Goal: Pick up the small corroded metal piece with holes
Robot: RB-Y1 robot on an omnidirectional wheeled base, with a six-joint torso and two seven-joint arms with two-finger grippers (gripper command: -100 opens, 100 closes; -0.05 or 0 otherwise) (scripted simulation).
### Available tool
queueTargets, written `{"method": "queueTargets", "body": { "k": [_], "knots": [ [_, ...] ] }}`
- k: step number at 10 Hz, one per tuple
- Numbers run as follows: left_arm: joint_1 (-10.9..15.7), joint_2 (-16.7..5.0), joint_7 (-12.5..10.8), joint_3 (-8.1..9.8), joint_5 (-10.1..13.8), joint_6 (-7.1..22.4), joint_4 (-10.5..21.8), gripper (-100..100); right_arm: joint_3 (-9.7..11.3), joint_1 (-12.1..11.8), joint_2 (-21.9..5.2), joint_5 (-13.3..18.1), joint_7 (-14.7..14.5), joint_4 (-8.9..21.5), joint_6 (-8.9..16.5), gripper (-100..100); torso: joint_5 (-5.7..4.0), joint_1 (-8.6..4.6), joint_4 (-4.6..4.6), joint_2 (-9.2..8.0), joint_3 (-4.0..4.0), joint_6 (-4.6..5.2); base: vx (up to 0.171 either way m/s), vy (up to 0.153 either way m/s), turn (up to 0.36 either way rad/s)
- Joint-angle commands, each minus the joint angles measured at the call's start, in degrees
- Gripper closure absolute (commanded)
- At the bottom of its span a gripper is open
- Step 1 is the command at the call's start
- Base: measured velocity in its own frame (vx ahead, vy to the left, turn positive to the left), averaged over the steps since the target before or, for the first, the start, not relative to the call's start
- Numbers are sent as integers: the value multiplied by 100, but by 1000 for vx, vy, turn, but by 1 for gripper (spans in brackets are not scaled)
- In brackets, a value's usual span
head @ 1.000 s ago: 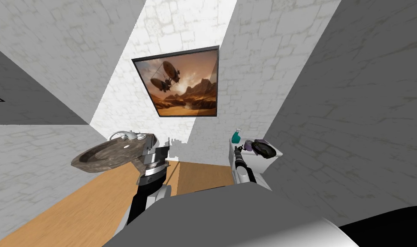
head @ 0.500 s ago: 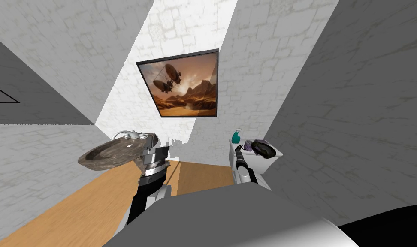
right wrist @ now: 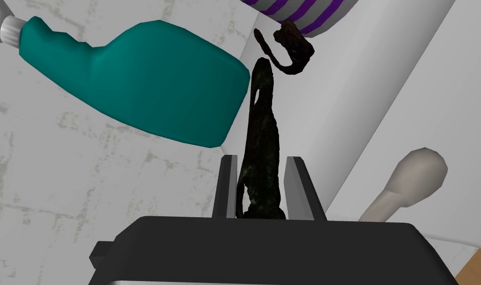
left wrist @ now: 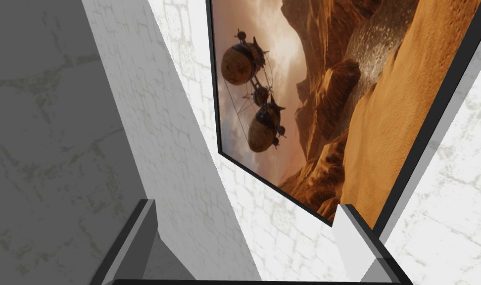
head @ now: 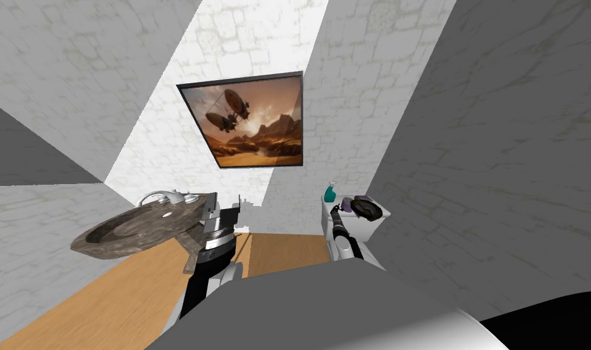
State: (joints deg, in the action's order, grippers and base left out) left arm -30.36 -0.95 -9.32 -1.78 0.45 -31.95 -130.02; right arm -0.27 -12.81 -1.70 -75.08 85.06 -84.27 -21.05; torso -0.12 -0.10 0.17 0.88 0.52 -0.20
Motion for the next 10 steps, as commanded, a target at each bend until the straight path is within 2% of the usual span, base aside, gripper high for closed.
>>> {"method": "queueTargets", "body": {
  "k": [1,7,8,9,10],
  "knots": [
    [0,0,0,0,0,0,0,0,183,45,-18,-89,-126,-62,147,100,0,0,0,0,0,0,61,31,-405],
    [0,0,0,0,0,0,0,0,1247,221,-420,-75,40,41,333,100,1,4,2,9,6,-4,53,40,-392],
    [1,0,0,0,0,0,0,0,1247,221,-420,-75,40,41,333,100,1,6,2,9,6,-4,34,39,-104],
    [2,0,0,-1,0,0,0,0,1424,250,-488,-73,68,58,364,100,-1,4,2,7,5,-13,27,25,-205],
    [1,0,0,0,0,0,0,0,1281,214,-390,-118,-60,-11,406,100,-1,2,2,5,4,-9,11,18,-52]
  ]
}}
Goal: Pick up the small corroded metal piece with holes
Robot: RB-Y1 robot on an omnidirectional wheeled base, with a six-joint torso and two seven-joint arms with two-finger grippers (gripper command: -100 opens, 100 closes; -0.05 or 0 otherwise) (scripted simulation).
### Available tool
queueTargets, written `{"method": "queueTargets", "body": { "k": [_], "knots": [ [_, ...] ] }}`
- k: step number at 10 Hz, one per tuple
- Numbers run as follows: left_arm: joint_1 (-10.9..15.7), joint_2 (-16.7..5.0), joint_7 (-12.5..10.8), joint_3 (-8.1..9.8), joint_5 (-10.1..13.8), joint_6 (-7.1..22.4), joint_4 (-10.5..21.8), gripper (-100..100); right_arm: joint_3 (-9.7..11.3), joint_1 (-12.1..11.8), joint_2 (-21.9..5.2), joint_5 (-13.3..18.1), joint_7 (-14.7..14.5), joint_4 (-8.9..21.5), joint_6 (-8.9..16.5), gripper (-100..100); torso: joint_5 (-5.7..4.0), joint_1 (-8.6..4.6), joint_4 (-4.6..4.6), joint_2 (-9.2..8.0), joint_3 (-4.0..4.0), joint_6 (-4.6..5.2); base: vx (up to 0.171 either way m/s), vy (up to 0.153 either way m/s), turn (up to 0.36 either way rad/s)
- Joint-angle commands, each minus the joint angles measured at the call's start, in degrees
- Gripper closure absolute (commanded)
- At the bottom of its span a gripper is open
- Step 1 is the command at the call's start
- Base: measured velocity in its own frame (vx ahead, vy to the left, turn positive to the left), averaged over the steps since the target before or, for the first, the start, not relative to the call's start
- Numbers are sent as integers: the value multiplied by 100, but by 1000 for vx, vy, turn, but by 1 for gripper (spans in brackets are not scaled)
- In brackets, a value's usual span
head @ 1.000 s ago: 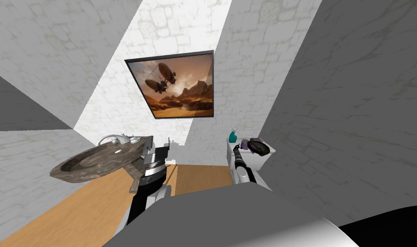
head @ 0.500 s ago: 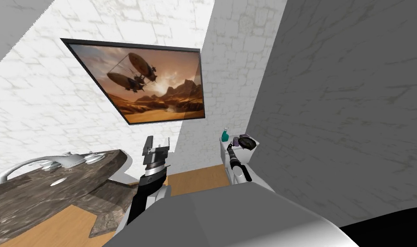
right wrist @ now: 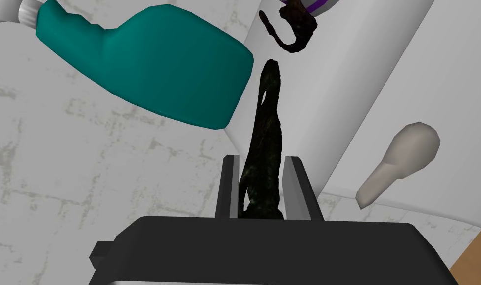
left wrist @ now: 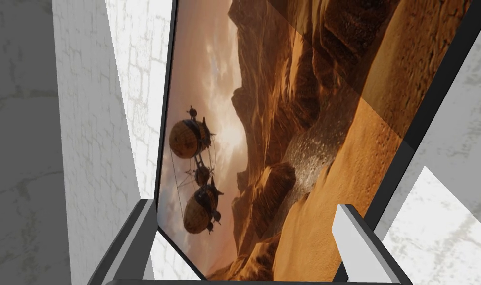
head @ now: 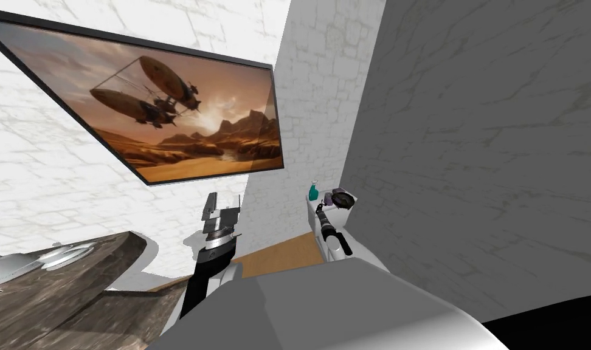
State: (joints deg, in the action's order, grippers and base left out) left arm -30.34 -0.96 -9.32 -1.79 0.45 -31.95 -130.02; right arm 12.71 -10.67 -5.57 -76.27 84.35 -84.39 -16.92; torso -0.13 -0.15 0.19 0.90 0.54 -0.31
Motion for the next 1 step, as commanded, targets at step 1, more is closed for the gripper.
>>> {"method": "queueTargets", "body": {
  "k": [1],
  "knots": [
    [0,0,0,0,0,0,0,0,0,0,0,0,0,0,0,0,0,0,0,0,0,0,0,0,0]
  ]
}}
